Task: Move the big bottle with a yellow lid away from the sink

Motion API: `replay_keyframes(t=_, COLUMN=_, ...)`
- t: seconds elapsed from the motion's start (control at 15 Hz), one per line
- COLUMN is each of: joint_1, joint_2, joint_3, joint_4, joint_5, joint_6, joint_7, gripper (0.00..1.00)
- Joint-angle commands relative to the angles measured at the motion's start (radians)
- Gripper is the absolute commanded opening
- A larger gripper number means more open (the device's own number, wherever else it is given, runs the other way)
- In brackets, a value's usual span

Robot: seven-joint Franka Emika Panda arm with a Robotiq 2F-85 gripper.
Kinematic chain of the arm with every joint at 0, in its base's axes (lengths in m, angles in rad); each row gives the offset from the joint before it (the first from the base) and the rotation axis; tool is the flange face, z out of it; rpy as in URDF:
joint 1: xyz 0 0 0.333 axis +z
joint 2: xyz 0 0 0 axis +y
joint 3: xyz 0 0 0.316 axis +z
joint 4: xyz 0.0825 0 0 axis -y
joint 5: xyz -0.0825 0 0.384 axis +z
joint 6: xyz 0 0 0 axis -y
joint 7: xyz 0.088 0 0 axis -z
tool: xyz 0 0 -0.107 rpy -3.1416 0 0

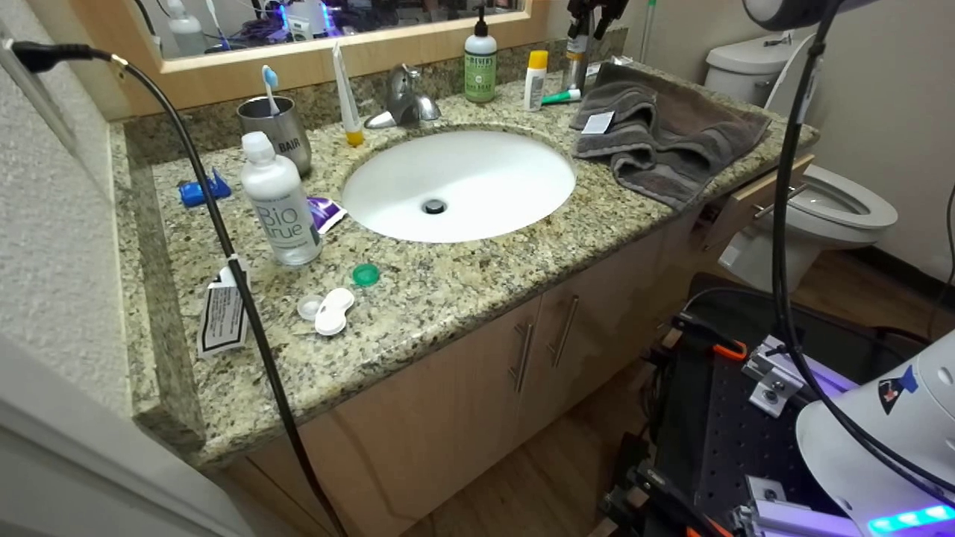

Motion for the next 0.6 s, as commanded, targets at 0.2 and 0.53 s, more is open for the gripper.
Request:
replay_keyframes(t=0.2, joint_1=-0.006, joint_2=-0.01, joint_3=0.001, joint_4=0.001, joint_5=0.004, joint_6=0.003, joint_7=-0.005, gripper=1.0)
replay_keyframes(t=0.53, joint_1=-0.121, joint_2=-0.065, joint_3=0.17, joint_4=0.129, joint_5=-0.188, joint_6=-0.012, joint_7=-0.005, gripper=1.0)
